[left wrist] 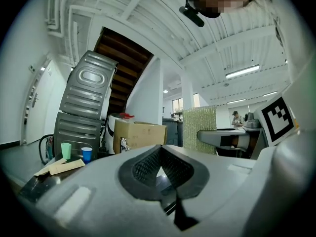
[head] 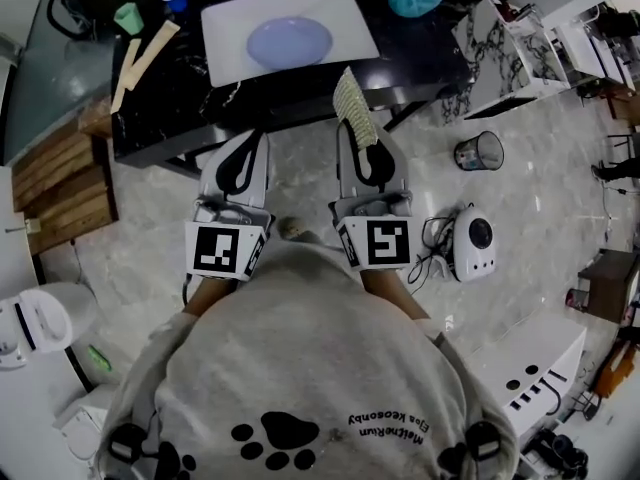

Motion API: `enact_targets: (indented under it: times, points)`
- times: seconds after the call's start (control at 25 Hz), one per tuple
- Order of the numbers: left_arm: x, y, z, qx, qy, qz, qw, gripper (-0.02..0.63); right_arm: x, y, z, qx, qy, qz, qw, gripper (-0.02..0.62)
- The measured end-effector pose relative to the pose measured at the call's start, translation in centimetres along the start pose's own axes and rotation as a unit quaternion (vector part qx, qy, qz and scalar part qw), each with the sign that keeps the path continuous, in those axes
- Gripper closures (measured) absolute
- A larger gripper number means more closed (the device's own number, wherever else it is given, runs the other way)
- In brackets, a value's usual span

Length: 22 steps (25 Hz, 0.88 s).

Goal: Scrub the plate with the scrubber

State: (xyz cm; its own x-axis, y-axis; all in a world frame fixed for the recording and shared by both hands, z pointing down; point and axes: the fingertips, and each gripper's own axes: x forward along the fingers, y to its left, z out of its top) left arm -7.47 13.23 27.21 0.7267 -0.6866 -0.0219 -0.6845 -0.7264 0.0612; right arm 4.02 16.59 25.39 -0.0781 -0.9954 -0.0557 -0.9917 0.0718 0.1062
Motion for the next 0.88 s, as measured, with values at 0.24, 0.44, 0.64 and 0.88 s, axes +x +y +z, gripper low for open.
enact_targets:
  times: [0.24,0.44,0.64,0.88]
  points:
    - [0.6,0.5,-0.4,-0.002,0.009,0.012,0.9999,0.601,0.0,-0.7,-1.1,0.008,0.012,0.002,1.000,0.526]
    - [2.2,0.6,-1.6,-0.007,0.021,0.006,0.9997,0.601,-0.2,-2.2,-2.4,0.010,0.025,-0.016,1.000,0.526]
    - [5.2,0.5,-1.9,-0.010,0.024,-0.006,0.9996,0.601,0.9,-4.5,-2.7,0.006,0.028,-0.032,0.999,0.526]
    - [9.5,1.1,-1.8,-0.008,0.026,-0.012,0.9996,0.600,4.3,-6.4,-2.4,0.000,0.023,-0.024,0.999,0.526]
